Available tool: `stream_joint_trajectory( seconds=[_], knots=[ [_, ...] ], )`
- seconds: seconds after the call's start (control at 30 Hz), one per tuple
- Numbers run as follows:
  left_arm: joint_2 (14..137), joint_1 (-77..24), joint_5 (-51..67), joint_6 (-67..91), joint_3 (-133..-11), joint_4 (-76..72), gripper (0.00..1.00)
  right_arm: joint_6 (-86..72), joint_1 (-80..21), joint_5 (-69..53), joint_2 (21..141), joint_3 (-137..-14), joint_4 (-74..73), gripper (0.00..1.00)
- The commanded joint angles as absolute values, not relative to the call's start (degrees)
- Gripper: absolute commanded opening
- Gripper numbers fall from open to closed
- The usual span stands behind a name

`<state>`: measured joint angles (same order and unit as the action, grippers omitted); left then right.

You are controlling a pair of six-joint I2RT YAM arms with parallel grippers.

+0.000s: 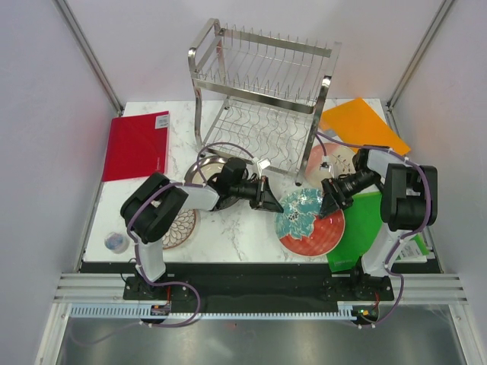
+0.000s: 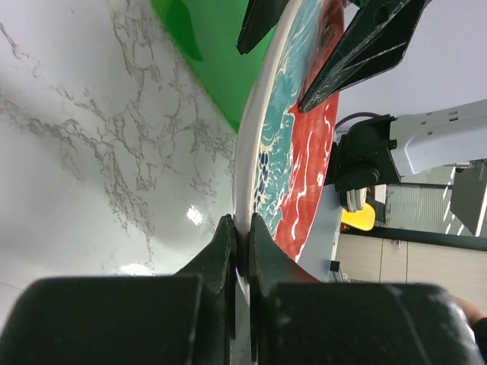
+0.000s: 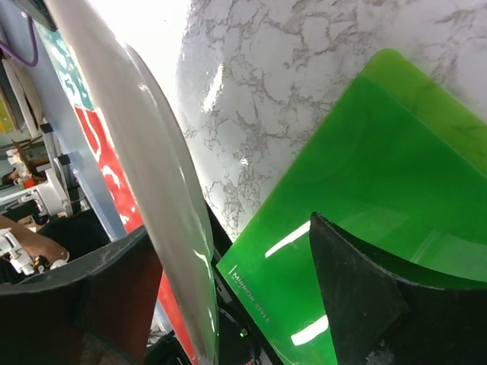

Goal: Load the plates into the dish rack

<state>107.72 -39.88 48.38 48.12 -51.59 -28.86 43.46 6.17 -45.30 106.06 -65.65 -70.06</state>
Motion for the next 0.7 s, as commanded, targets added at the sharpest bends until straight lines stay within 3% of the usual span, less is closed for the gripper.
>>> stream_joint_trajectory(
  seconds=[0.0,0.07,0.1,0.27,0.3,0.4,0.5,0.53,0.57,0.6,0.67],
  knots=[
    [104.15,-39.99,56.52,51.42,-55.11,-35.95,0.02,45.7,6.24,-48.69,107.4,-67.94,-71.01,0.76],
    [104.15,-39.99,56.34,51.07,-55.28,-35.25,0.02,46.58,6.24,-50.62,107.4,-68.64,-72.07,0.69],
    [103.98,-39.99,56.25,50.54,-55.37,-34.98,0.02,47.02,6.15,-51.32,107.23,-68.9,-72.59,0.59],
    [104.33,-40.08,55.02,49.31,-56.33,-34.1,0.02,57.7,6.24,-55.36,108.8,-71.36,-82.07,0.44],
    [104.5,-40.08,54.93,48.26,-56.6,-33.14,0.02,57.48,6.24,-55.46,109.85,-71.45,-83.66,0.28],
    [104.24,-40.08,53.97,45.81,-57.22,-30.78,0.02,57.48,6.33,-54.5,108.55,-70.93,-83.67,0.0],
    [102.92,-40.08,51.95,42.47,-57.3,-27.7,0.02,56.96,6.42,-52.57,106.09,-70.84,-83.58,0.0],
    [102.14,-39.99,50.81,41.49,-57.39,-26.29,0.06,56.69,6.5,-52.21,105.39,-70.84,-83.67,0.0],
    [101.52,-39.99,50.02,40.35,-57.65,-24.71,0.16,56.43,6.85,-51.77,104.08,-71.27,-83.67,0.0],
    [100.9,-39.99,49.49,37.64,-57.74,-23.31,0.33,56.08,7.03,-51.07,103.45,-71.71,-83.58,0.0],
    [98.72,-39.82,48.17,34.64,-58.53,-18.04,0.48,54.76,7.73,-50.19,101.35,-73.46,-83.67,0.0]
  ],
)
